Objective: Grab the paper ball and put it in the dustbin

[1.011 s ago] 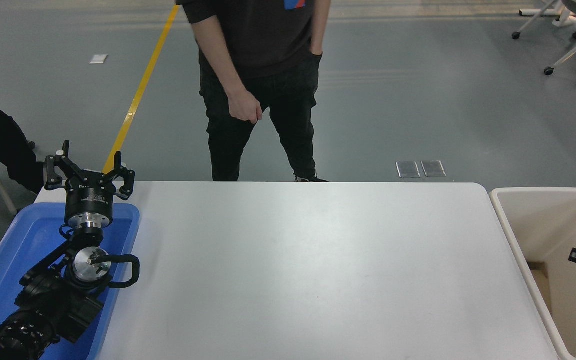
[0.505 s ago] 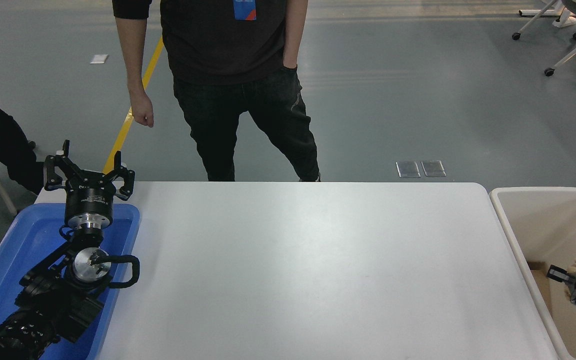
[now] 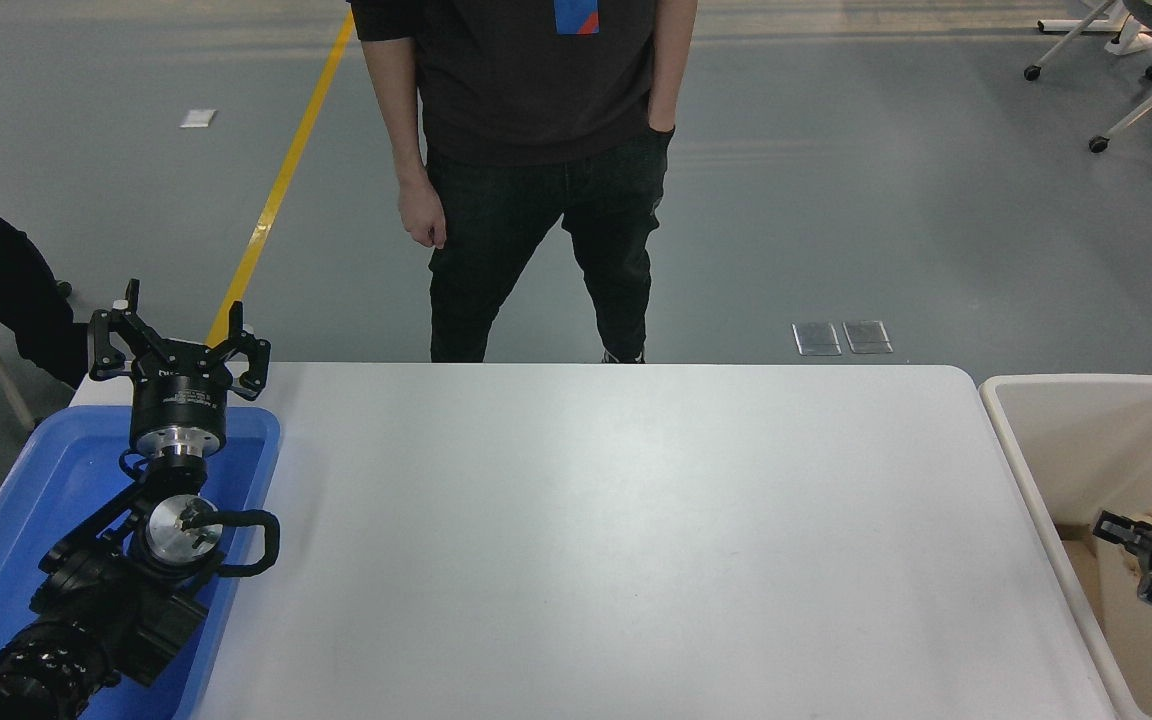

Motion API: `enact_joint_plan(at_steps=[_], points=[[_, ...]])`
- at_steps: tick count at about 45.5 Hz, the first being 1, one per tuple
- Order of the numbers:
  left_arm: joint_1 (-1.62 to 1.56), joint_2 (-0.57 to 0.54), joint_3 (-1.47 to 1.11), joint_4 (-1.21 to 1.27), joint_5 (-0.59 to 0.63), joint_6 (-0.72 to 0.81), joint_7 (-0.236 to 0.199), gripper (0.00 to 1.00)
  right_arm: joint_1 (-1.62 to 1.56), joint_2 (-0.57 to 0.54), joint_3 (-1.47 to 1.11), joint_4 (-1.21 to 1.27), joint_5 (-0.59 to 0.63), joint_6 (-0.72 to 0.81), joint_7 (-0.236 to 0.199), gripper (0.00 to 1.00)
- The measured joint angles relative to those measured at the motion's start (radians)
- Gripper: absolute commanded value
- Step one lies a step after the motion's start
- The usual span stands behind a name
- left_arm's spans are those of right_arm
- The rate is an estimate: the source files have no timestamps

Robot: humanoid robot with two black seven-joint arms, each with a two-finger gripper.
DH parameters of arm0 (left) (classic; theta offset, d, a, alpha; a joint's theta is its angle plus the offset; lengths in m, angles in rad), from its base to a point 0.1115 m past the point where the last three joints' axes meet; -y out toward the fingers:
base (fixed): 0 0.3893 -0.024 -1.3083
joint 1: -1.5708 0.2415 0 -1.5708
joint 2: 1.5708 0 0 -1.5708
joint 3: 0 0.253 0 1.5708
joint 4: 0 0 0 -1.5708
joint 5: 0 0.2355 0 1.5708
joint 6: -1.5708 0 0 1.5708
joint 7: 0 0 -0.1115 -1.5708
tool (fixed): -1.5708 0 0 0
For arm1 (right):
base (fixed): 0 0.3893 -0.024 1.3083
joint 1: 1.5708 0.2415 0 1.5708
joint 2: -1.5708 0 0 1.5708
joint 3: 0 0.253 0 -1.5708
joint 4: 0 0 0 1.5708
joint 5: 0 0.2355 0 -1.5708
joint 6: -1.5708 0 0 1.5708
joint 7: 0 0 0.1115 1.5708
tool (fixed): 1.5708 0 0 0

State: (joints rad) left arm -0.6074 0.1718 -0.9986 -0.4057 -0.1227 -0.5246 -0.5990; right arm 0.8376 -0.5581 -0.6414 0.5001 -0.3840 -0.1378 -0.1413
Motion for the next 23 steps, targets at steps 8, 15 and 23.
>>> enact_joint_plan(at_steps=[8,15,23], points=[[0.000,0.000,0.000,-0.001,0.000,0.000,0.000,0.99,0.078,-0.034,-0.028,0.056,-0.023,-0.001,0.000,1.00],[-0.001,0.000,0.000,-0.001,0.000,0.000,0.001,0.99,0.184,-0.066,-0.068,0.149,-0.044,0.008,0.000,1.00],[-0.001,0.000,0.000,-0.001,0.002,0.000,0.001,0.99,0.350,-0.091,-0.142,0.290,-0.055,0.045,-0.001,1.00]])
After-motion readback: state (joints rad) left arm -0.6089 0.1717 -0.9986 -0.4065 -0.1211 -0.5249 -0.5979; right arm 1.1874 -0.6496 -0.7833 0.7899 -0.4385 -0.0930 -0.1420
